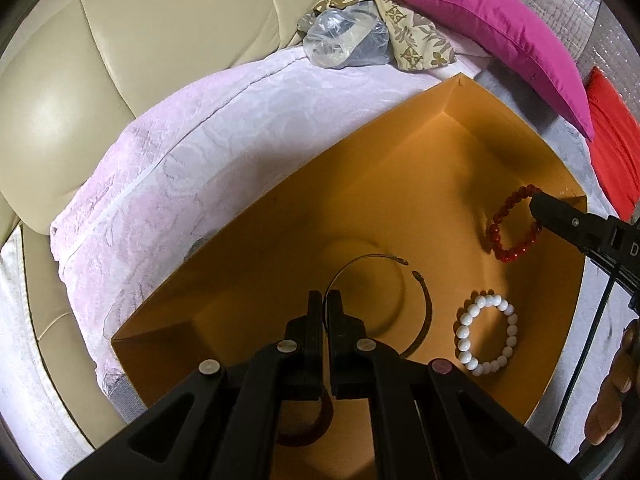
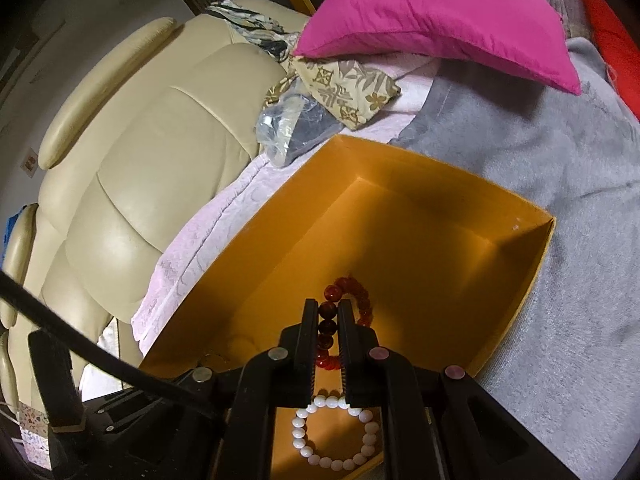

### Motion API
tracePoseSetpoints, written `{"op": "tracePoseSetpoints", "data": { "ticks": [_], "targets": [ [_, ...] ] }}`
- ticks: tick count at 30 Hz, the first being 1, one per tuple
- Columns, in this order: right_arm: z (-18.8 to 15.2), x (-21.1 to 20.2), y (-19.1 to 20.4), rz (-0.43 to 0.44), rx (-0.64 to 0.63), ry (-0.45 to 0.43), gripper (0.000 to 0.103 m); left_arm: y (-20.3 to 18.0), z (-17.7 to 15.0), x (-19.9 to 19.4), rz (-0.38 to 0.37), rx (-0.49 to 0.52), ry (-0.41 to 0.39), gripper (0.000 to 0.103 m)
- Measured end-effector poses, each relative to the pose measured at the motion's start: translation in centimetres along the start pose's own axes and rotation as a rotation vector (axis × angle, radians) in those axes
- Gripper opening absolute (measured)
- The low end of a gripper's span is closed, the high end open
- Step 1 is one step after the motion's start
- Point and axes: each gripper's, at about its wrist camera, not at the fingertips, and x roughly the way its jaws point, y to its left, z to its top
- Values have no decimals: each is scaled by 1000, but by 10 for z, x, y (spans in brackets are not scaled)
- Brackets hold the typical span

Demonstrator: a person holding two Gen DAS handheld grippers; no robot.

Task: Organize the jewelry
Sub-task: 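Lower the silver bangle with the left tool while the right tool lowers the red bead bracelet, opening both, then move both open tools back over the remaining bracelets on the bed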

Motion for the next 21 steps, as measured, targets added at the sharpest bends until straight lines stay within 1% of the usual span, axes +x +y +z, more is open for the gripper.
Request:
{"op": "tracePoseSetpoints", "data": {
  "ticks": [1, 6, 7, 8, 9, 10, 11, 12, 13, 16, 17, 19, 21],
  "targets": [
    [0, 1, -1, -3, 5, 3, 13, 1, 0, 0, 1, -3, 0, 2],
    [0, 6, 0, -4, 11, 10, 14, 2, 2, 2, 12, -6, -5, 3],
    [1, 6, 0, -1, 13, 8, 14, 3, 3, 2, 17, -10, -3, 4],
    [1, 7, 0, -1, 13, 7, 16, 3, 4, 3, 18, -11, 6, 11],
    [1, 7, 0, 3, 17, 6, 21, 4, 4, 4, 10, -15, 11, 27],
    [1, 6, -1, 4, 21, 2, 33, 4, 4, 3, 7, -18, 7, 38],
    [1, 4, -2, 4, 23, -6, 43, 4, 4, -1, 5, -21, -10, 57],
    [2, 1, -2, 6, 26, -17, 47, 4, 4, -4, -2, -25, -30, 60],
    [2, -3, -3, 14, 32, -31, 51, 5, 4, -9, -5, -29, -50, 60],
    [3, -23, -8, 42, 52, -71, 51, 4, 5, -21, -19, -30, -70, 60],
    [3, -32, -9, 50, 53, -86, 51, 4, 3, -30, -27, -30, -89, 60],
    [3, -56, -12, 76, 67, -132, 51, 2, -1, -43, -26, -28, -124, 60],
    [-1, -91, -17, 108, 80, -193, 51, -2, -8, -61, -29, -22, -166, 60]
  ]
}}
